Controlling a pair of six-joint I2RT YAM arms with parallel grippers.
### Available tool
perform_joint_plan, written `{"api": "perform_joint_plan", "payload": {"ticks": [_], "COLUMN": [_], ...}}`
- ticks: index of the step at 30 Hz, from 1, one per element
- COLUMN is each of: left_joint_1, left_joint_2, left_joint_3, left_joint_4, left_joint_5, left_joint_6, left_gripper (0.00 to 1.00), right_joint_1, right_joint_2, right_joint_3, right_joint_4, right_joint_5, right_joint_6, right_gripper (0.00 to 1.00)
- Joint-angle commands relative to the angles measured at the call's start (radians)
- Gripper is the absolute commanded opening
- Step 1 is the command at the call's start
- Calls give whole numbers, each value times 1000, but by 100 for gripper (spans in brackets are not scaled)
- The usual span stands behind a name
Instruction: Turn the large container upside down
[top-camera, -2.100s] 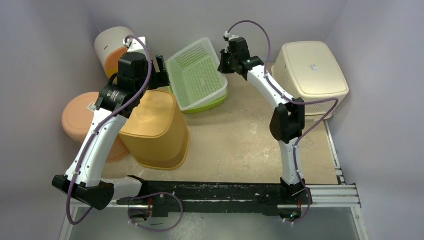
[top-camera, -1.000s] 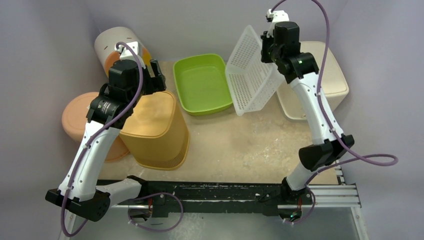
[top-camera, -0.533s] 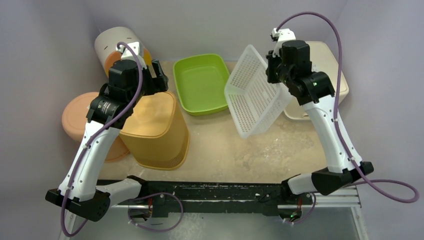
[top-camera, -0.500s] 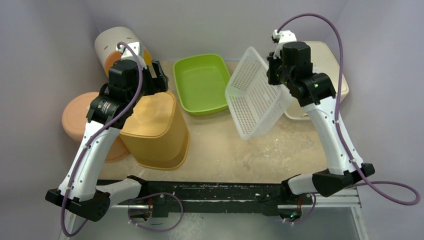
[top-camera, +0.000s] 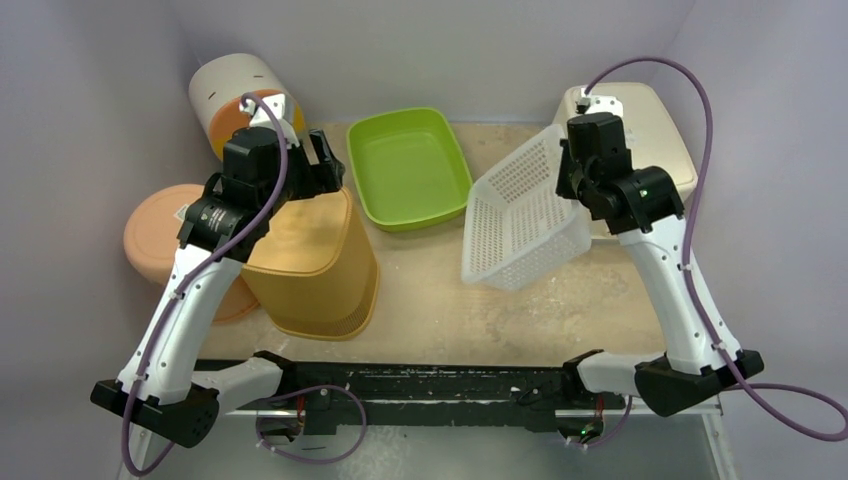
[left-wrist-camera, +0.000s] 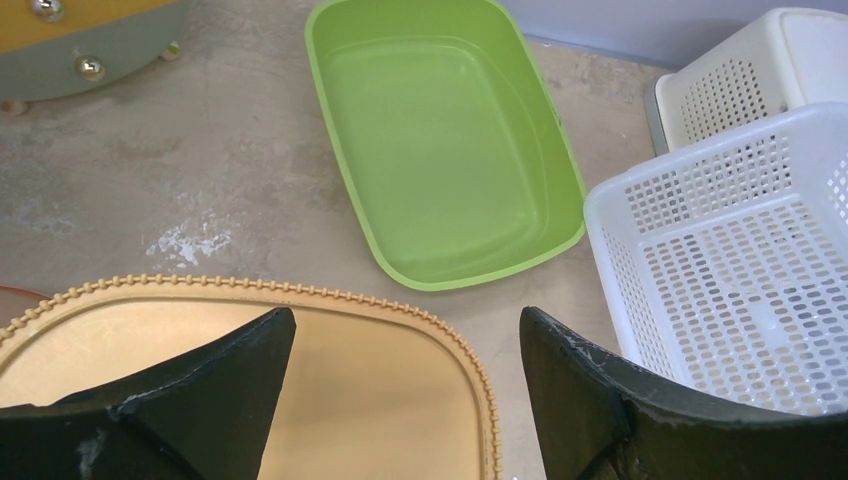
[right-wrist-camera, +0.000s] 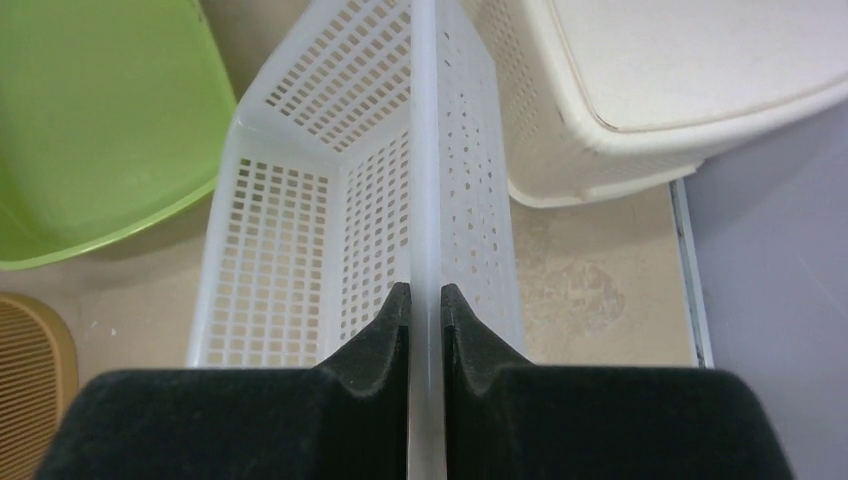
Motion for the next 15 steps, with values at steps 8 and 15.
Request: {"api": "perform_joint_plan", "payload": {"ticks": [8,15], "left_joint_1": [-14,-15], "left_joint_2": [-41,-60], "left_joint_3": [8,5], "left_joint_4": [58,55], "left_joint_5": [39,40], "left_joint_6": [-30,-36], "left_gripper": [80,80], "right_joint_1": [0,0], "right_joint_2": [-84,-81], "right_joint_3": [150,162], "right_joint_4": [-174,-176], "right_joint_5": [179,159], "right_joint_6": [61,-9], "right_gripper": [0,0]}}
